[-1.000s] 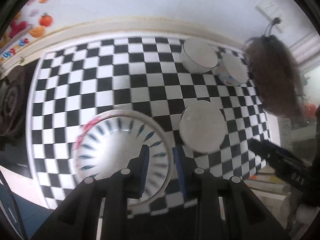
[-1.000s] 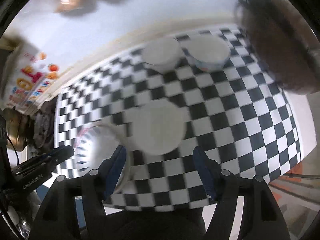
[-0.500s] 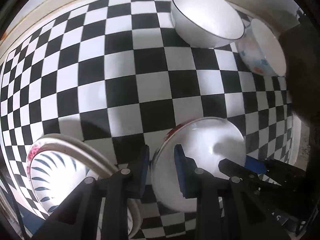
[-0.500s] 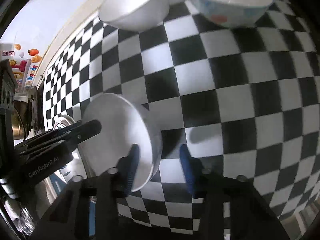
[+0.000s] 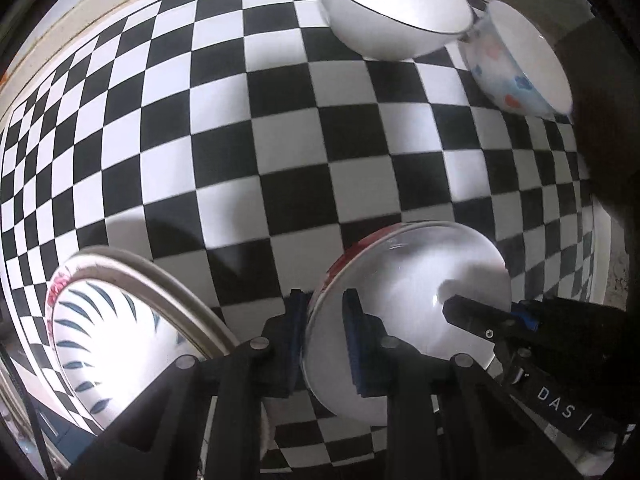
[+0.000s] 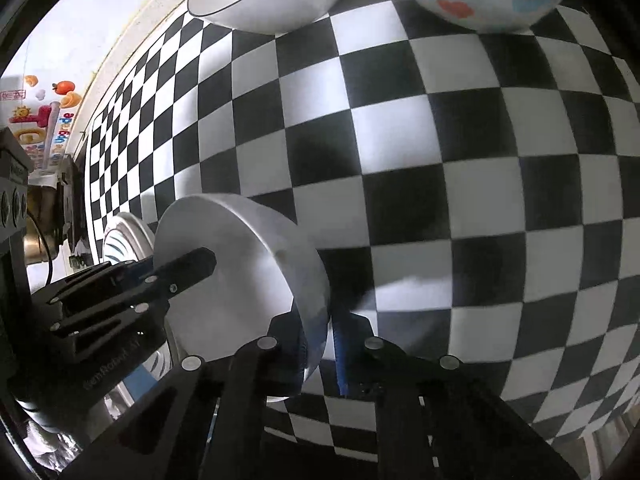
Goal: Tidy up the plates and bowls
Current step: 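Lift the white bowl with both tools toward the other white bowl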
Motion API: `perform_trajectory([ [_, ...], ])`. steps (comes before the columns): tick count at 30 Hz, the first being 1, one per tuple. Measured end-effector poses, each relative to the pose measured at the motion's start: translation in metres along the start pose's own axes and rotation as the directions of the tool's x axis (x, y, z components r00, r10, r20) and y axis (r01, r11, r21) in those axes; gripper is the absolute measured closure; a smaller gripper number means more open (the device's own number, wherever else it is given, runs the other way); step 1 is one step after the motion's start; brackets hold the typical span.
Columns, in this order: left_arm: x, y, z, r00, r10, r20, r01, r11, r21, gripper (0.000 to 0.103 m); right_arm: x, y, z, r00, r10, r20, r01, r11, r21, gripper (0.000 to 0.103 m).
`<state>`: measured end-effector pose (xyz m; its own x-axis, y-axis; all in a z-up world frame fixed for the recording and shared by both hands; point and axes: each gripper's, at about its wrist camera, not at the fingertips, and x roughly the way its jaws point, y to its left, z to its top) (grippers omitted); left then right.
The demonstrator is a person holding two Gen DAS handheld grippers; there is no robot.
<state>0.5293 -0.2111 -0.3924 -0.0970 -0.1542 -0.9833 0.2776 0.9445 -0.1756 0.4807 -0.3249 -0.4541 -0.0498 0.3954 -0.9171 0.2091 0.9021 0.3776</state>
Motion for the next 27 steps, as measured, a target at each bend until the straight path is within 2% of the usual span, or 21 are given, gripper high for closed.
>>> perform_trajectory([
  [11,0.009,-0.003,-0.020,1.000,-0.023,-0.013,0.022,1.000,-0.010,0.086,0.004,-0.012,-0.019,0.999,-0.018,-0.038,0.018,1.000,0.002,0.090],
  [13,0.012,0.001,-0.011,1.000,-0.023,-0.015,0.023,1.000,-0.015,0.086,0.001,-0.014,-0.021,0.999,-0.032,-0.027,0.032,0.999,-0.005,0.090],
  [27,0.014,0.006,-0.029,0.999,-0.028,-0.017,0.027,0.999,-0.035,0.085,-0.002,-0.017,-0.013,0.997,-0.051,-0.050,0.050,0.999,-0.011,0.089],
])
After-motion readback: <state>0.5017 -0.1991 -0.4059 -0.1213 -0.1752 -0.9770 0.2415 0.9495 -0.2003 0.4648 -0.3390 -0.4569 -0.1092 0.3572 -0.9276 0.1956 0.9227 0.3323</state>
